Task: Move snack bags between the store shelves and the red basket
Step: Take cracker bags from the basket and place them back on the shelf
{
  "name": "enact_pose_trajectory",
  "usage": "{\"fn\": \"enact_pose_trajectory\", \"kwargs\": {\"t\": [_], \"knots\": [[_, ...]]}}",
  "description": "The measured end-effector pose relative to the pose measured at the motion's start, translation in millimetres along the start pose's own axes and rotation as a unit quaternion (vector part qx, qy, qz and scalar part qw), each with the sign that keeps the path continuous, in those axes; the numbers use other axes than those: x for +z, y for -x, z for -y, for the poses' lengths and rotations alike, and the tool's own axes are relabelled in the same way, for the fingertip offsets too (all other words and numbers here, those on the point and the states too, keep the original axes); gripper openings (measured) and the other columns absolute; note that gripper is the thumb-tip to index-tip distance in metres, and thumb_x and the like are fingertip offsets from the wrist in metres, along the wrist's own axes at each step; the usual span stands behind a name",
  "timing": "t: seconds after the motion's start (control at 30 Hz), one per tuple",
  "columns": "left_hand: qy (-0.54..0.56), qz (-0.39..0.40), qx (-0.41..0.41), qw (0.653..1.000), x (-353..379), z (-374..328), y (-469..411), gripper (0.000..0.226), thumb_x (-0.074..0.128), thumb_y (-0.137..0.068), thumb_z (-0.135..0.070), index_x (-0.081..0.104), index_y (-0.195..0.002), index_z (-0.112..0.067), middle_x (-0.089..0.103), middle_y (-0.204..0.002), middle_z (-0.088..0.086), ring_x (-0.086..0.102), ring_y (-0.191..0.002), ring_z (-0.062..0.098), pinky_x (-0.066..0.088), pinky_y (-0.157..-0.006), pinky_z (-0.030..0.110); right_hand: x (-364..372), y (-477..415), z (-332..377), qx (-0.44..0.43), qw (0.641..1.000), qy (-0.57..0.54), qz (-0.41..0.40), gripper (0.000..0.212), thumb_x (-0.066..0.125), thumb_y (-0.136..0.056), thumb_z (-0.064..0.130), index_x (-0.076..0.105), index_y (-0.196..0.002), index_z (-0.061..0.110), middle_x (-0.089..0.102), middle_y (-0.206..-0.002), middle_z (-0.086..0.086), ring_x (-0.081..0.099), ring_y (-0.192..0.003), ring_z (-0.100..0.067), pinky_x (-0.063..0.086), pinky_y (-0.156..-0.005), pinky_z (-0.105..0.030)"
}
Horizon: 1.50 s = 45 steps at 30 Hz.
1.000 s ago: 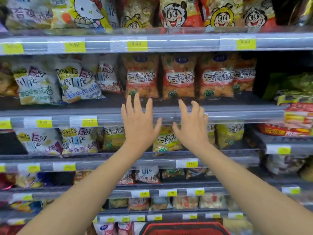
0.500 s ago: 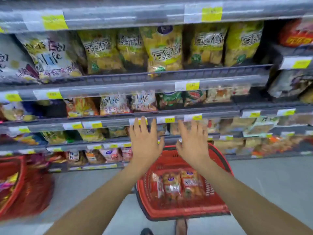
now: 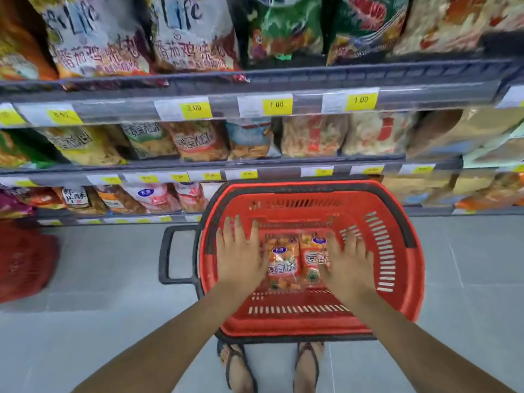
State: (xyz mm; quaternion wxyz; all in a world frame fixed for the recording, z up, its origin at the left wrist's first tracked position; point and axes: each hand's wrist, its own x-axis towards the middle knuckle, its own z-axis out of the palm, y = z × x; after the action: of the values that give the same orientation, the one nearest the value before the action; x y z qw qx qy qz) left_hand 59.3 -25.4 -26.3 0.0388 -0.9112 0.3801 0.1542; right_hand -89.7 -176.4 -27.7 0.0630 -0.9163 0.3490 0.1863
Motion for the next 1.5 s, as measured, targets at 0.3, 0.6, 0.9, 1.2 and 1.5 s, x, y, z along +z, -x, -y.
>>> {"fn": "enact_pose_trajectory", "kwargs": {"t": [0.3, 0.6, 0.9, 1.2, 1.5], "knots": [[0.004, 0.028, -0.018, 0.999, 159, -4, -64, 0.073, 0.037, -0.095, -0.051, 0.012, -0.152, -0.014, 0.013, -0.156, 0.025, 0.008, -0.144, 0.043, 0.012, -0.115, 0.053, 161, -92, -17, 0.067, 0.996, -0.002, 0.057, 0.079, 0.056, -0.084, 0.058, 0.02, -0.145, 0.022, 0.031, -0.142, -0.022, 0.035, -0.129, -0.037, 0.036, -0.104, -0.047], [-0.072, 0.094, -0.037, 0.992, 271, 3, -104, 0.088, 0.037, -0.093, -0.061, -0.009, -0.152, -0.014, -0.006, -0.155, 0.031, -0.001, -0.144, 0.046, 0.009, -0.116, 0.055, 278, -155, -26, 0.149, 0.981, -0.051, 0.112, 0.107, 0.058, -0.075, 0.072, -0.013, -0.147, 0.036, 0.023, -0.147, -0.025, 0.029, -0.134, -0.041, 0.038, -0.102, -0.055], [0.022, 0.128, -0.155, 0.979, 297, 8, -117, 0.108, 0.073, -0.079, -0.043, -0.004, -0.152, -0.021, -0.011, -0.153, 0.032, 0.026, -0.135, 0.046, 0.049, -0.09, 0.044, 308, -155, -33, 0.237, 0.935, -0.228, 0.133, 0.118, 0.069, -0.072, 0.064, -0.022, -0.145, 0.042, 0.027, -0.144, -0.032, 0.043, -0.124, -0.048, 0.048, -0.092, -0.053], [-0.019, -0.034, -0.019, 0.999, 263, -24, -113, 0.107, 0.083, -0.057, -0.013, 0.028, -0.148, -0.021, 0.031, -0.132, 0.024, 0.048, -0.098, 0.035, 0.048, -0.048, 0.03, 292, -144, -36, 0.244, 0.943, -0.21, 0.079, 0.099, 0.059, -0.073, 0.073, -0.002, -0.147, 0.048, 0.046, -0.123, -0.023, 0.056, -0.105, -0.038, 0.052, -0.086, -0.047], [0.254, 0.133, 0.219, 0.933, 278, -68, -129, 0.101, 0.061, -0.09, -0.013, -0.018, -0.151, -0.024, 0.062, -0.109, 0.017, 0.062, -0.09, 0.025, 0.055, -0.079, 0.042, 298, -139, -58, 0.274, 0.922, -0.264, 0.075, 0.095, 0.066, -0.075, 0.064, 0.008, -0.148, 0.047, 0.051, -0.114, -0.018, 0.056, -0.103, -0.036, 0.047, -0.081, -0.038]]}}
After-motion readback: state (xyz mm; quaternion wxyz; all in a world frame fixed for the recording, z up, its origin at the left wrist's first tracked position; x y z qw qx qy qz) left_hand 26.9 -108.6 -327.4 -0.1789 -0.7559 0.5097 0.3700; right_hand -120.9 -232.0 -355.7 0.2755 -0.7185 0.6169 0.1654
